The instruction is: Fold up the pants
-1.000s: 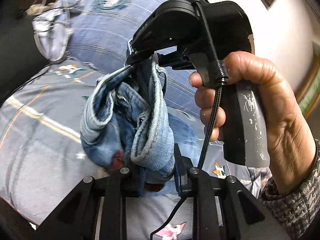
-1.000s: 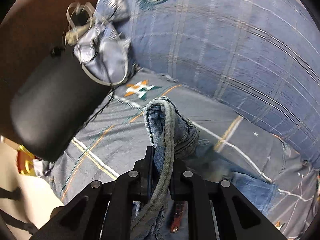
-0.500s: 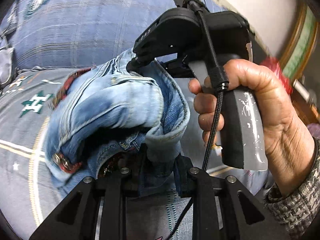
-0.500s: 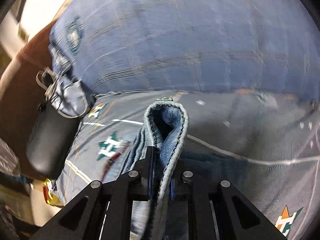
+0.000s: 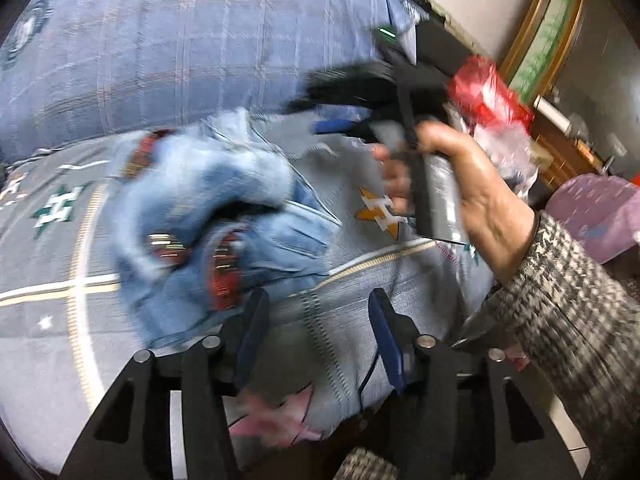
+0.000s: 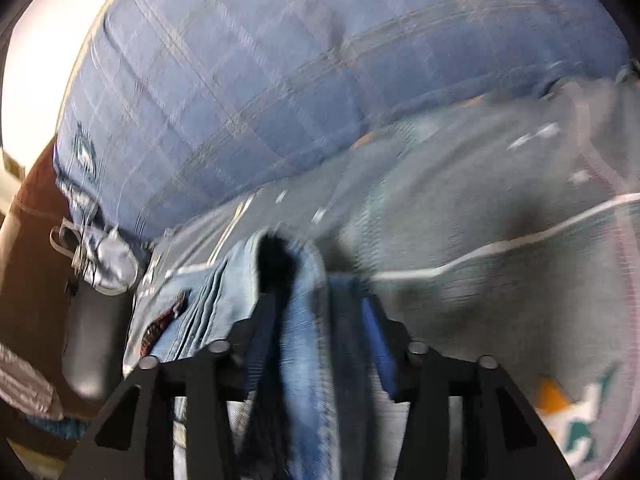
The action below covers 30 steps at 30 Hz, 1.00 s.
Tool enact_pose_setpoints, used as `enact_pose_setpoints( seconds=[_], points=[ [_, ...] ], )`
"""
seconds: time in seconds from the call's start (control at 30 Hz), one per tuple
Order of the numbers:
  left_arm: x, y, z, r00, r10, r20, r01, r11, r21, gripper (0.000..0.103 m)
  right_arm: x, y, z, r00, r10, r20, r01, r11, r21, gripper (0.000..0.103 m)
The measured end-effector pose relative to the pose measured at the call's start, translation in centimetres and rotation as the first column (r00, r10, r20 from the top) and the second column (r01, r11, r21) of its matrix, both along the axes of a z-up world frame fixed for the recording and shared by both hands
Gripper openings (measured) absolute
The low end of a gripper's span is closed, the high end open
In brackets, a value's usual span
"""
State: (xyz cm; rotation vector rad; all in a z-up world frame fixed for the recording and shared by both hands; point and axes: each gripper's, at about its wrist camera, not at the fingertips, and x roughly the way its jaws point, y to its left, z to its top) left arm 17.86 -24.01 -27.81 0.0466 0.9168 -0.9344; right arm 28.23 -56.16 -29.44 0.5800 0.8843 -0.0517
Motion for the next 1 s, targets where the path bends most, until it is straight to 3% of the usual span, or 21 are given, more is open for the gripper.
enact_pose_setpoints(
  seconds=[0.1, 0.2, 0.3, 0.37, 0.5, 0.63, 0.7, 0.77, 0.8, 0.83, 0.9, 1.0],
  points=[
    [1.3, 3.3, 1.7, 0.994, 0.112, -0.009, -0.113, 0.993, -0.035, 0.053, -2.2, 0.1, 3.3, 0.998, 0.0, 0.056, 0.002, 0.999, -0.038, 0.054],
    [4.0, 4.5, 2.1, 0.967, 0.253, -0.019, -0.253, 0.966, -0.043, 0.054, -3.5, 2.0, 4.9, 0.995, 0.053, 0.089, -0.052, 0.999, -0.012, 0.051],
    [6.4, 4.0, 1.2, 0.939, 0.343, -0.03, -0.344, 0.939, -0.023, 0.054, -4.1, 5.2, 4.6, 0.986, 0.134, 0.096, -0.136, 0.99, 0.019, 0.04],
    [8.0, 3.1, 0.1, 0.925, 0.378, -0.037, -0.379, 0.926, 0.004, 0.054, -4.2, 7.3, 3.3, 0.98, 0.177, 0.087, -0.181, 0.983, 0.035, 0.039],
    [10.0, 1.6, -3.1, 0.921, 0.378, -0.096, -0.372, 0.925, 0.077, 0.054, -4.3, 9.5, -0.1, 0.984, 0.178, 0.008, -0.178, 0.984, 0.007, 0.039],
    [8.6, 0.8, -4.6, 0.938, 0.346, -0.035, -0.339, 0.933, 0.123, 0.054, -5.3, 9.9, -3.3, 0.984, 0.148, -0.096, -0.152, 0.987, -0.042, 0.036],
    [7.8, 0.2, -5.1, 0.944, 0.33, 0.02, -0.33, 0.933, 0.144, 0.054, -6.1, 9.3, -5.1, 0.986, 0.125, -0.113, -0.125, 0.992, 0.007, 0.037],
    [7.3, -0.3, -5.2, 0.946, 0.316, 0.07, -0.323, 0.932, 0.165, 0.054, -6.4, 8.6, -6.1, 0.987, 0.123, -0.1, -0.12, 0.992, 0.038, 0.037],
    [7.5, -0.1, -4.9, 0.948, 0.313, 0.058, -0.319, 0.934, 0.162, 0.054, -6.4, 8.3, -6.0, 0.987, 0.129, -0.096, -0.125, 0.991, 0.049, 0.038],
    [8.0, 0.6, -4.5, 0.949, 0.316, 0.011, -0.315, 0.939, 0.141, 0.054, -6.5, 7.9, -5.6, 0.988, 0.132, -0.081, -0.126, 0.989, 0.076, 0.04],
    [8.8, 2.4, -3.2, 0.943, 0.319, -0.09, -0.314, 0.947, 0.065, 0.053, -7.9, 6.5, -3.7, 0.992, 0.119, 0.034, -0.122, 0.984, 0.132, 0.044],
    [9.7, 4.0, -1.3, 0.937, 0.334, -0.105, -0.336, 0.942, -0.01, 0.053, -10.1, 5.6, -1.9, 0.979, 0.148, 0.139, -0.165, 0.979, 0.123, 0.047]
  ],
)
